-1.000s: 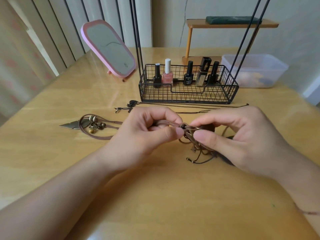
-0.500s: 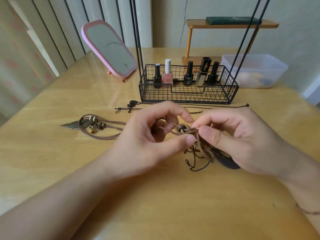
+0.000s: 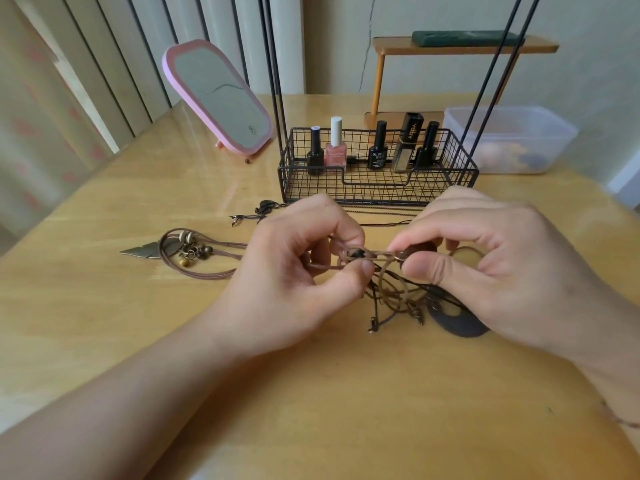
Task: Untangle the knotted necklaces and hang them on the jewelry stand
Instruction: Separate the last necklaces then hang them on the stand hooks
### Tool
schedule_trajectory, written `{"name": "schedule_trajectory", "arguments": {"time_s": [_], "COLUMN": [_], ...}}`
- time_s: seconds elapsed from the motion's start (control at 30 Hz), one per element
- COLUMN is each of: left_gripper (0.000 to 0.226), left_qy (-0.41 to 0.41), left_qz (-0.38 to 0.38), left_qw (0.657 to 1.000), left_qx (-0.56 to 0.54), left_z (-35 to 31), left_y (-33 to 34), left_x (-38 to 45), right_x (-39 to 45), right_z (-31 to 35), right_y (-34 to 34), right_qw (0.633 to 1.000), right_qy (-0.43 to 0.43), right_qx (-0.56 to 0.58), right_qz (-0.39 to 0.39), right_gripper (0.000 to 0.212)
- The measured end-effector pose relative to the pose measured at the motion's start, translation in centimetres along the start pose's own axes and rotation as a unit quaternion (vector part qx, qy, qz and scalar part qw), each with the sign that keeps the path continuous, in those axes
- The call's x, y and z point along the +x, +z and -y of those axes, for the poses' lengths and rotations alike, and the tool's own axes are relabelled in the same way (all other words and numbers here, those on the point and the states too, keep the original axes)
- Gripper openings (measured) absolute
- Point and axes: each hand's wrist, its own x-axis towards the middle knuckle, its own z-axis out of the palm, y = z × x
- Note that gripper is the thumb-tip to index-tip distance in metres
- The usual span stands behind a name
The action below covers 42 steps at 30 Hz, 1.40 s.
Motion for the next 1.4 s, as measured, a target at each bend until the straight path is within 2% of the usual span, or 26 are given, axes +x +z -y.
{"name": "schedule_trajectory", "arguments": {"time_s": [0.17, 0.47, 0.7, 0.83, 0.93, 1.13, 1.4], "left_gripper": [0.012, 0.009, 0.01, 0.012, 0.013, 0.013, 0.013], "left_qy": [-0.036, -0.029, -0.056, -0.072, -0.075, -0.083, -0.106], "left_qz": [0.022, 0.047, 0.035, 0.03, 0.03, 0.028, 0.046], "left_qw": [0.998, 0.998, 0.992, 0.984, 0.983, 0.983, 0.978], "left_qx": [-0.055, -0.035, -0.105, -0.16, -0.167, -0.164, -0.173], "left_z": [-0.06, -0.01, 0.17, 0.07, 0.06, 0.19, 0.34], "left_y": [-0.09, 0.07, 0.27, 0.49, 0.58, 0.57, 0.78], "left_x": [-0.23, -0.26, -0.25, -0.23, -0.25, -0.2, -0.32], "right_x": [0.05, 0.03, -0.09, -0.12, -0.21, -0.13, -0.13], "right_z": [0.04, 0.05, 0.11, 0.28, 0.2, 0.35, 0.51], "right_y": [-0.17, 0.03, 0.02, 0.17, 0.12, 0.48, 0.54], "right_qw": [0.999, 0.998, 0.998, 0.998, 0.998, 0.996, 0.995], "right_qy": [-0.004, -0.031, -0.037, -0.047, -0.058, -0.06, -0.057], "right_qx": [-0.011, -0.024, -0.015, -0.006, -0.001, -0.031, -0.045], "right_qz": [-0.033, -0.04, -0.047, -0.047, -0.037, -0.055, -0.061], "right_gripper": [0.017, 0.017, 0.03, 0.023, 0.011, 0.004, 0.007]}}
